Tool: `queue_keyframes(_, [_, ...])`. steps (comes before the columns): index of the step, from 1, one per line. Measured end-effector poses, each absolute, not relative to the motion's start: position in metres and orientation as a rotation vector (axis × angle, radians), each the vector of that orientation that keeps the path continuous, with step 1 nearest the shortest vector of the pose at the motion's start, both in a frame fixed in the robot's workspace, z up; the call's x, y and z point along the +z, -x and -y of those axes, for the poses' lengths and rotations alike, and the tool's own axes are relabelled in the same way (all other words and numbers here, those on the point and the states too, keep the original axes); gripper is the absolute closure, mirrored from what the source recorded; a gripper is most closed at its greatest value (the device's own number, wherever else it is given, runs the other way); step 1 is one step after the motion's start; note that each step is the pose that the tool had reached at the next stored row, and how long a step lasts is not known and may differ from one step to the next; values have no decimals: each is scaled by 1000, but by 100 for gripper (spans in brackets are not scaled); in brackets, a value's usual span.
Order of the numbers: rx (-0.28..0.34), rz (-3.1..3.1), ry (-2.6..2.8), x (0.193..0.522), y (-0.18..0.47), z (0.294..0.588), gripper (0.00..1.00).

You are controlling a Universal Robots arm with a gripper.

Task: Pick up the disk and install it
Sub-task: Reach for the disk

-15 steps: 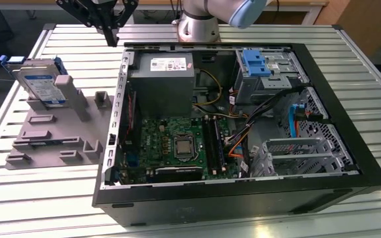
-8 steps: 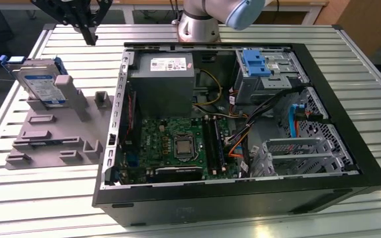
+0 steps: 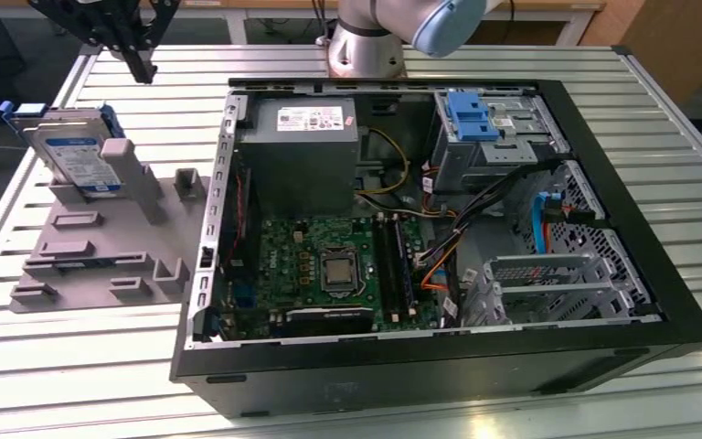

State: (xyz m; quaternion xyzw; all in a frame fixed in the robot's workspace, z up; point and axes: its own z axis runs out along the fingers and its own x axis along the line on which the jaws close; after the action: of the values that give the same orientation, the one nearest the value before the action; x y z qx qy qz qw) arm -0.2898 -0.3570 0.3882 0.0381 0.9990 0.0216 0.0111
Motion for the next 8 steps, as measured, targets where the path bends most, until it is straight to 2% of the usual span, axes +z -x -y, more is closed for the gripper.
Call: queue_keyframes(8, [67,-3121,-119,386,311,354,89])
